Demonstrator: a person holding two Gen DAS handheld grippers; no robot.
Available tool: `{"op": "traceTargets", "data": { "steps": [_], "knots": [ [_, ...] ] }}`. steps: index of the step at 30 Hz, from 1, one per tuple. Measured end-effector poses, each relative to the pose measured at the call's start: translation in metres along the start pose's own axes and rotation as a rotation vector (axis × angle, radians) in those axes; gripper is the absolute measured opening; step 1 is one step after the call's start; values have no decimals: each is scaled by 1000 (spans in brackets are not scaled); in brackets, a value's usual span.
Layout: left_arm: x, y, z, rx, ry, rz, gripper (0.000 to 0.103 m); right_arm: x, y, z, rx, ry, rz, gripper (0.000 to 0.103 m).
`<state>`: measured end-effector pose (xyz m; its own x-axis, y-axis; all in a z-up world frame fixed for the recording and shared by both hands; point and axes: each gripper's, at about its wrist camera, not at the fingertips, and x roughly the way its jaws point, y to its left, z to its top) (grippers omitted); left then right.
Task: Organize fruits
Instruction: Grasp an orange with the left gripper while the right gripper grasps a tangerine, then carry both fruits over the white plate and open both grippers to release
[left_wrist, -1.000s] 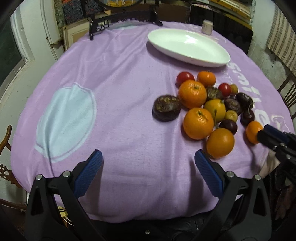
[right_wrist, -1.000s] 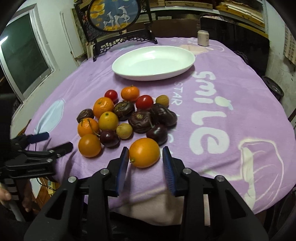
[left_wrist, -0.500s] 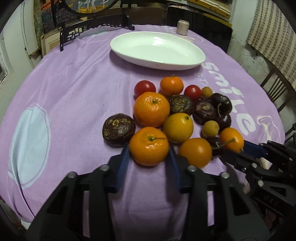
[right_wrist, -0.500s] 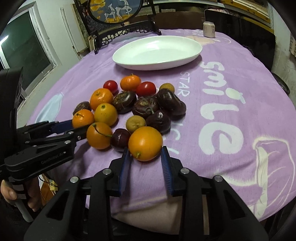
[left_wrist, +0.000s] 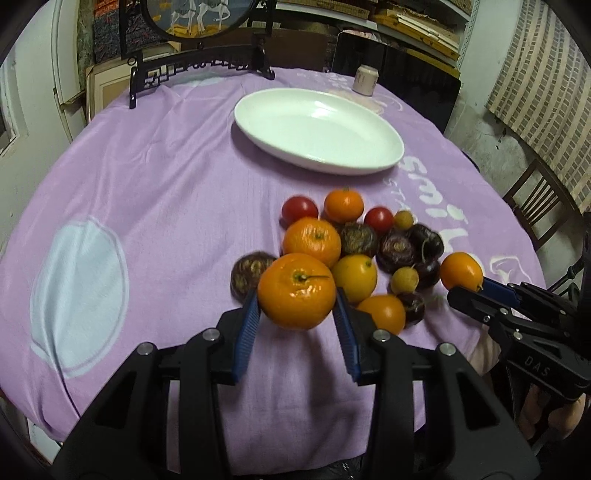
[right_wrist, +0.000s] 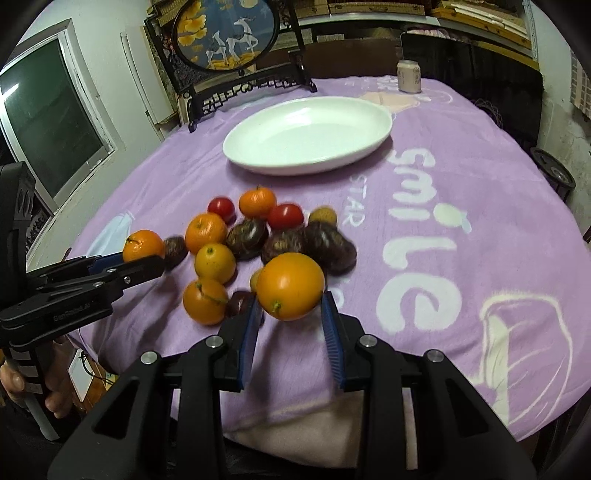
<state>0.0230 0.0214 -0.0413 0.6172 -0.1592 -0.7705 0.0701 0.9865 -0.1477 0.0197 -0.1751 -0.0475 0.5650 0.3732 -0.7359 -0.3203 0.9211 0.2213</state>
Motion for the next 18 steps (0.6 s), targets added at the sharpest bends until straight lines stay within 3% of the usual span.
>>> {"op": "traceTargets", "data": {
  "steps": [6,10,13,18],
  "knots": [
    [7,2,52,28,-13,0,40,9,2,51,-62,-41,-23,34],
    [36,11,118,33,-20,54,40,27,0,104,-106,-66,-12,34],
    [67,17,170,31,-4,69,41,55,-4,151,-125,-49,2,34],
    [126,22,227,18,50,84,41,120,-17,211,-146,12,-6,34]
  ]
}}
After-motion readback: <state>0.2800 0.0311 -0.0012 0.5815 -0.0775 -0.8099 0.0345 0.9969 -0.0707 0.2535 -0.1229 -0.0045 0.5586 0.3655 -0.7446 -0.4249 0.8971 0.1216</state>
